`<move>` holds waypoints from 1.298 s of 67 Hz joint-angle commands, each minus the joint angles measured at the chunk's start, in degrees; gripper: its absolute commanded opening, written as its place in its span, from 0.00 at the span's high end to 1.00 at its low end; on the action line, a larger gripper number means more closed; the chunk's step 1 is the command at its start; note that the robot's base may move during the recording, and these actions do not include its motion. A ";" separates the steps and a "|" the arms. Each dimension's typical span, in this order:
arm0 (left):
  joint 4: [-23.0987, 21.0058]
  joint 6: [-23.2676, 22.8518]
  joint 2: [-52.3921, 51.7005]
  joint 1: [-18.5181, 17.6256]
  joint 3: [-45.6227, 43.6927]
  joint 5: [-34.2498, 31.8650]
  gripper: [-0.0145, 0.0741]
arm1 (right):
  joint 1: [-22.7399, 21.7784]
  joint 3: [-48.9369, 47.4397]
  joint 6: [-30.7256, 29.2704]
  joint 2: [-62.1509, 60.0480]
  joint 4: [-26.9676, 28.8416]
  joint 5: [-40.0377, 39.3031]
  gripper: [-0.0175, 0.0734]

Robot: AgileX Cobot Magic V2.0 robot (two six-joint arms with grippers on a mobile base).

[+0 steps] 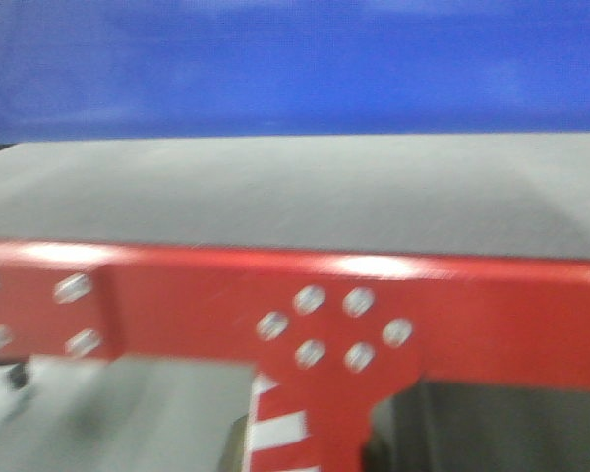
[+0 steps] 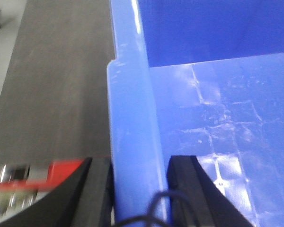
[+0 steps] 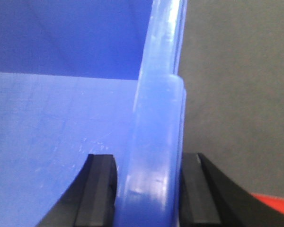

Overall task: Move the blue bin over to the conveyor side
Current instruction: 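Carry the blue bin past the red frame to the grey conveyor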

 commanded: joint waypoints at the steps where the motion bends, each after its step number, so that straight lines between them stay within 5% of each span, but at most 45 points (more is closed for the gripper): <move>1: 6.44 0.53 -0.96 0.09 -1.02 -4.96 0.86 | -0.27 -1.48 -1.52 -1.21 -2.64 -5.78 0.89; 87: 6.44 0.53 -0.96 0.09 -1.02 -5.17 0.86 | -0.27 -1.48 -1.52 -1.21 -2.64 -5.78 0.89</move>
